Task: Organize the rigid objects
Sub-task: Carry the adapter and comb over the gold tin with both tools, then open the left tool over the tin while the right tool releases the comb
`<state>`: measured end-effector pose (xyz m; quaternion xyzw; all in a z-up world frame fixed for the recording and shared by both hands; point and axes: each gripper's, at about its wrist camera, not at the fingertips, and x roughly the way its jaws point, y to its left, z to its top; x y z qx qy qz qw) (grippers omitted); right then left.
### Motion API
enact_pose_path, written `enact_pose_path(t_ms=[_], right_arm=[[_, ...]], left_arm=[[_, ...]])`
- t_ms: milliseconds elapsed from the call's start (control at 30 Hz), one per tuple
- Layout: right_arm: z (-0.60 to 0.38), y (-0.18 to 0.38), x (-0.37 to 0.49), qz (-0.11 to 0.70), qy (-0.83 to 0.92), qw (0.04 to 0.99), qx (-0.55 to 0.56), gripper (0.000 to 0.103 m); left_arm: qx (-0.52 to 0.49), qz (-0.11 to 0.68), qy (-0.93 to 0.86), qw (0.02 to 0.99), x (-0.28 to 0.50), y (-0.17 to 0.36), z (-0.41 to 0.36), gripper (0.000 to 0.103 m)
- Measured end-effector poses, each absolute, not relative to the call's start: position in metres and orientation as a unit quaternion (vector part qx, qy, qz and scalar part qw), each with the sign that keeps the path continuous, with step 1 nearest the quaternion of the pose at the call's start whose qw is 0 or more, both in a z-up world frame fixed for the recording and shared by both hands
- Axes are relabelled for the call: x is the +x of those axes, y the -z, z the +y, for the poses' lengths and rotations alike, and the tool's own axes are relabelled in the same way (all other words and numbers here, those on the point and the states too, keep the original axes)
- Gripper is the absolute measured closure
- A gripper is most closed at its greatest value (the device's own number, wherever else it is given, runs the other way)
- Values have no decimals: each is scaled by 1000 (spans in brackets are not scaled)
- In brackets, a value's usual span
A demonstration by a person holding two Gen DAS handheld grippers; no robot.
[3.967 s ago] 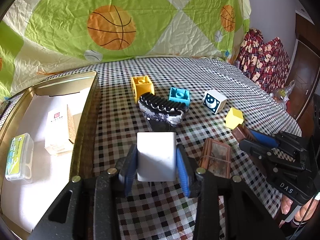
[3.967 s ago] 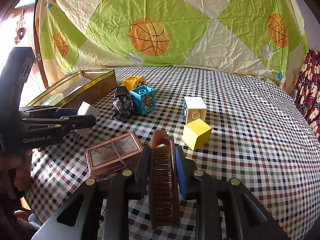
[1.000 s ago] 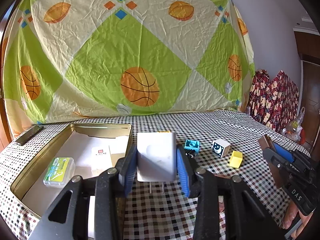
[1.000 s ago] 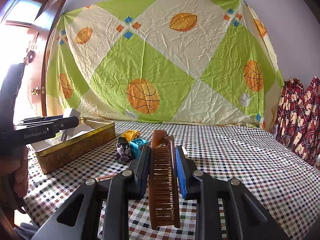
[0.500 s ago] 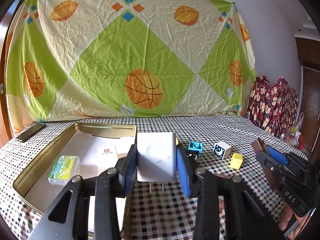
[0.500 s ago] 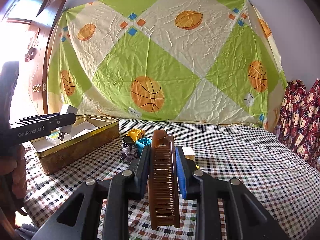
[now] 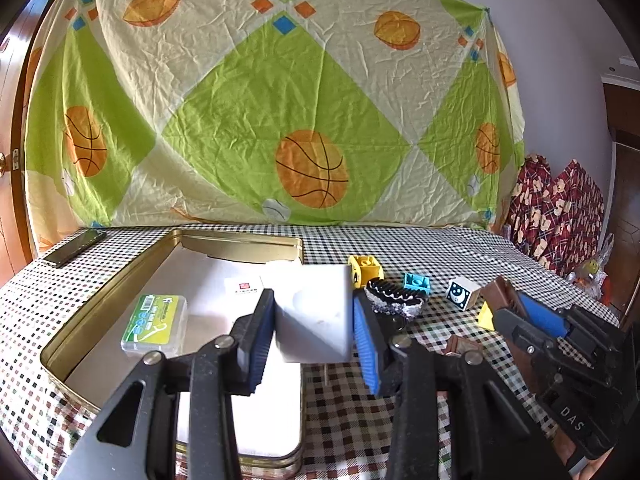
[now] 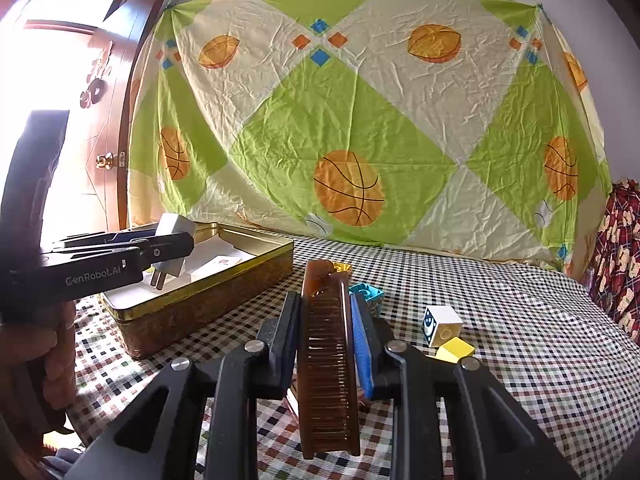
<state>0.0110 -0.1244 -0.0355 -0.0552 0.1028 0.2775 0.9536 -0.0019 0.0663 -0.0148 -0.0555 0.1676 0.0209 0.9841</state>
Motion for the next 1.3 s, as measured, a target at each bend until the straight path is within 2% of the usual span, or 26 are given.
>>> enact_pose_path(t_ms=[500, 767, 1067, 1300], right_arm=[[-65, 1, 23, 131, -361, 922, -56, 76], [-2, -16, 54, 176, -399, 897, -66, 76], [72, 9, 82, 257, -419, 865, -100, 76], [96, 20, 91, 270, -411, 862, -123, 76]], left_arm=[[-65, 195, -45, 978, 2, 8, 113, 66], [-61, 245, -80, 964, 24, 0, 165, 66], [-64, 315, -81, 944, 61, 6, 201, 66], [-38, 349, -94, 932, 82, 11, 207, 66]])
